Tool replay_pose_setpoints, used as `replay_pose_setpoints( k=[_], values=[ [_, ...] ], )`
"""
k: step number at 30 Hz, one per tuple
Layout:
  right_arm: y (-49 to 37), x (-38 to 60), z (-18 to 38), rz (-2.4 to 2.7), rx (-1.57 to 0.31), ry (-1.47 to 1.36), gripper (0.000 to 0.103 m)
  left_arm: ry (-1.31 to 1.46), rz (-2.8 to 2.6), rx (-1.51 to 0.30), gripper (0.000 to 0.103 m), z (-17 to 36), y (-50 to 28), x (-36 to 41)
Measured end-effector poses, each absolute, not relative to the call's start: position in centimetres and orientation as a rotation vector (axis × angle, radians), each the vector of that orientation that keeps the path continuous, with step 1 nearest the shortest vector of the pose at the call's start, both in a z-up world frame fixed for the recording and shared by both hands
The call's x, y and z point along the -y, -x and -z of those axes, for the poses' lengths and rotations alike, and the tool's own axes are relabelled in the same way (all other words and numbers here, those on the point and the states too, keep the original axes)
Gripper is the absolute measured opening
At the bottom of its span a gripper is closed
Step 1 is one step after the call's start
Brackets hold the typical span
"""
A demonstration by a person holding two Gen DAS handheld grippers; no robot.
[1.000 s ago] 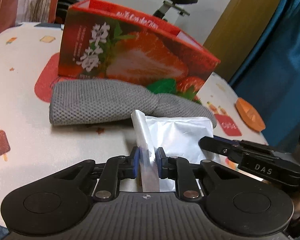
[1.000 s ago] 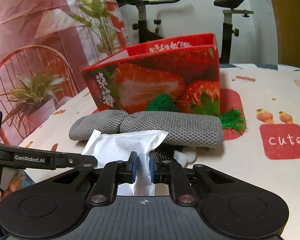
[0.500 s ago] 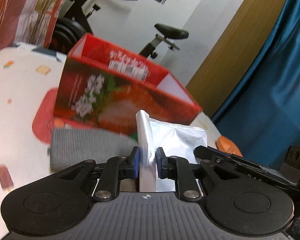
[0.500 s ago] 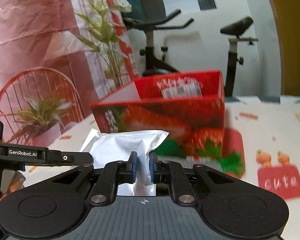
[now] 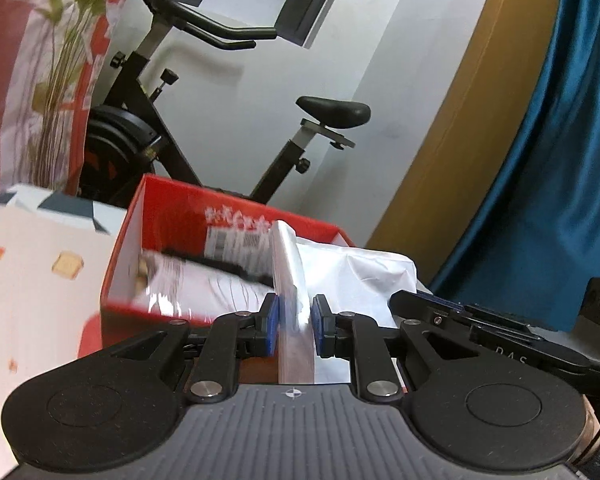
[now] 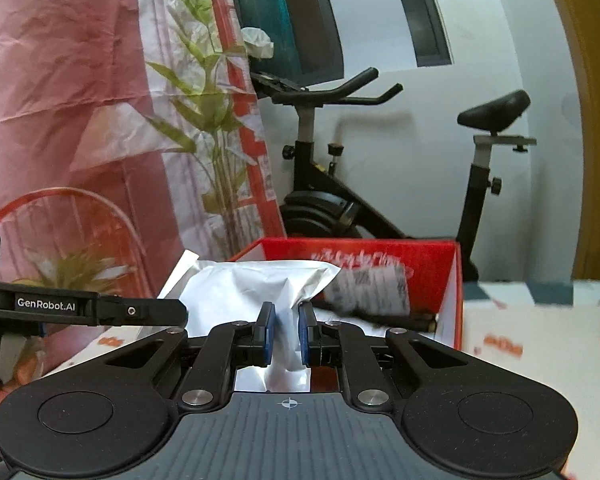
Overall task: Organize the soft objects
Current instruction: 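Lift the foil pouch with both grippers and carry it over the red box, then lower the foil pouch into the red box and open both grippers, then withdraw both grippers and close them on the grey mesh item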
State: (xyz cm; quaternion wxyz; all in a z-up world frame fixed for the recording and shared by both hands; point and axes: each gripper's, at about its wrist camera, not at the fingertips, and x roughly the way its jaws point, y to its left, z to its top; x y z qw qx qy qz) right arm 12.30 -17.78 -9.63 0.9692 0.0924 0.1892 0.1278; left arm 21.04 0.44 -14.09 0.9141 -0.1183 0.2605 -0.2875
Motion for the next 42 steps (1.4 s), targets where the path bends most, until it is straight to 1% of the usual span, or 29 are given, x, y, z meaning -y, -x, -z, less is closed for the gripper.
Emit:
replay_pose_setpoints(
  k=[6, 11, 15, 21, 24, 26, 28, 30, 36, 37, 38, 39, 40, 41, 42],
  values=[
    [-18.0, 18.8, 9.9, -0.237, -0.412, -0.181, 0.012, 0.237, 0.572, -0.573, 0.019, 14.3, -25.5, 0.5],
    [-22.1, 20.4, 11.8, -0.222, -0.481, -0.257, 0.012, 0.187, 0.557, -0.621, 0.019, 15.1, -29.4, 1.7],
    [-23.9, 20.9, 13.3, -0.205, -0.52, -0.255, 0.012, 0.147, 0.553, -0.659, 0.019, 16.1, -31.2, 2.6],
    [-25.2, 21.3, 15.7, -0.169, -0.595, -0.283, 0.012, 0.08, 0.547, -0.695, 0.02, 17.6, -31.4, 3.4],
    [-25.3, 20.9, 15.9, -0.157, -0.602, -0.27, 0.014, 0.065, 0.54, -0.686, 0.02, 17.7, -31.3, 3.2],
    [-25.2, 20.7, 15.6, -0.142, -0.598, -0.247, 0.02, 0.032, 0.531, -0.672, 0.02, 17.5, -31.1, 3.4],
    [-25.0, 20.4, 15.3, -0.121, -0.589, -0.21, 0.022, -0.035, 0.521, -0.637, 0.02, 17.1, -30.5, 3.7],
    [-24.6, 20.5, 15.0, -0.112, -0.573, -0.209, 0.022, -0.068, 0.512, -0.614, 0.02, 16.5, -29.9, 3.7],
    [-21.9, 20.6, 12.9, -0.093, -0.526, -0.19, 0.022, -0.051, 0.429, -0.571, 0.022, 14.4, -27.3, 2.2],
    [-21.3, 20.5, 12.5, -0.094, -0.513, -0.179, 0.023, -0.049, 0.417, -0.564, 0.027, 14.1, -26.6, 1.9],
    [-20.5, 20.4, 12.1, -0.094, -0.505, -0.174, 0.03, -0.051, 0.401, -0.559, 0.039, 13.9, -25.7, 1.5],
    [-19.9, 20.3, 11.8, -0.091, -0.506, -0.173, 0.037, -0.053, 0.391, -0.552, 0.047, 13.7, -25.0, 1.4],
    [-19.2, 20.1, 11.5, -0.085, -0.506, -0.171, 0.05, -0.055, 0.382, -0.544, 0.061, 13.5, -24.3, 1.3],
    [-18.4, 20.0, 11.3, -0.08, -0.499, -0.166, 0.06, -0.056, 0.377, -0.53, 0.071, 13.3, -23.4, 1.1],
    [-17.6, 19.7, 11.0, -0.076, -0.489, -0.157, 0.065, -0.055, 0.375, -0.508, 0.076, 13.1, -22.3, 0.9]
  ],
)
